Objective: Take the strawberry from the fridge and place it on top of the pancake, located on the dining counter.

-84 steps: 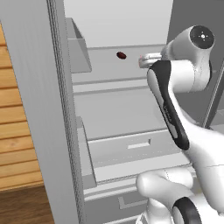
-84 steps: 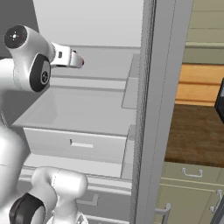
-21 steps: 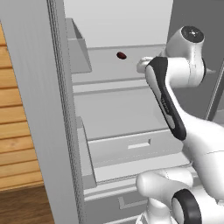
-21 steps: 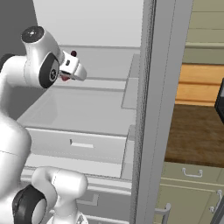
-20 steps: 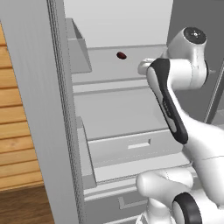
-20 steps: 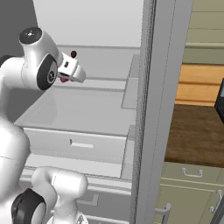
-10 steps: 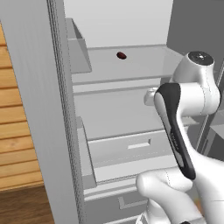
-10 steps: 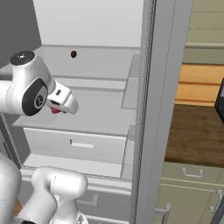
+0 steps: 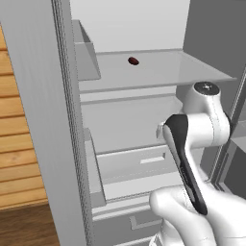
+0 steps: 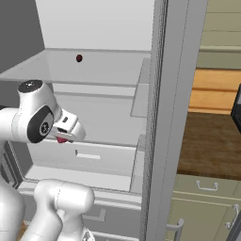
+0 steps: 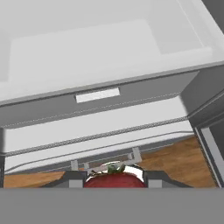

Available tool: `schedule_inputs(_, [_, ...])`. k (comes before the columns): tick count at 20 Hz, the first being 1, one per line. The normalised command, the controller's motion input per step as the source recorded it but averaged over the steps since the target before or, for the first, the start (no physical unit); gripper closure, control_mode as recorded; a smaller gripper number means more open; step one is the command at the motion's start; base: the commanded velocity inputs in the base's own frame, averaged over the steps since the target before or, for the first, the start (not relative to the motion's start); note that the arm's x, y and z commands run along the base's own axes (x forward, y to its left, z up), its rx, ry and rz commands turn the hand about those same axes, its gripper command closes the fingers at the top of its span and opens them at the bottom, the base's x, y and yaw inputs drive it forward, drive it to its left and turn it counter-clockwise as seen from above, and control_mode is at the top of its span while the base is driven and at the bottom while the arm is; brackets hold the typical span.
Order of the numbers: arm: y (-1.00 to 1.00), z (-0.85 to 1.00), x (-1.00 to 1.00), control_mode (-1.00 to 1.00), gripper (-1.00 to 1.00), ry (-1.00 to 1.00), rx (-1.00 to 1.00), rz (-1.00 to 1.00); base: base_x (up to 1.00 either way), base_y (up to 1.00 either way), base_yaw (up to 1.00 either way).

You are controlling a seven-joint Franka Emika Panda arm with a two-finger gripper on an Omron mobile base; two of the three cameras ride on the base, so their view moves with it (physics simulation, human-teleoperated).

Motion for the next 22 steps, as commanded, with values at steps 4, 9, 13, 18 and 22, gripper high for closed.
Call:
schedule_inputs(4, [0.00, -0.32, -0.09, -1.00, 1.00, 0.01, 0.00, 0.12, 0.00, 0.00, 0.00])
schedule_inputs(9, [0.00, -0.20, -0.34, -1.00, 1.00, 0.00, 0.00, 0.12, 0.00, 0.00, 0.00])
schedule_inputs(13, [-0.01, -0.10, -0.53, -1.00, 1.00, 0.00, 0.00, 0.06, 0.00, 0.00, 0.00])
schedule_inputs(18, [0.00, -0.01, -0.08, -1.00, 1.00, 0.00, 0.00, 0.00, 0.00, 0.00, 0.00])
schedule_inputs(22, [0.00, 0.00, 0.00, -1.00, 1.00, 0.00, 0.00, 0.00, 0.00, 0.00, 0.00])
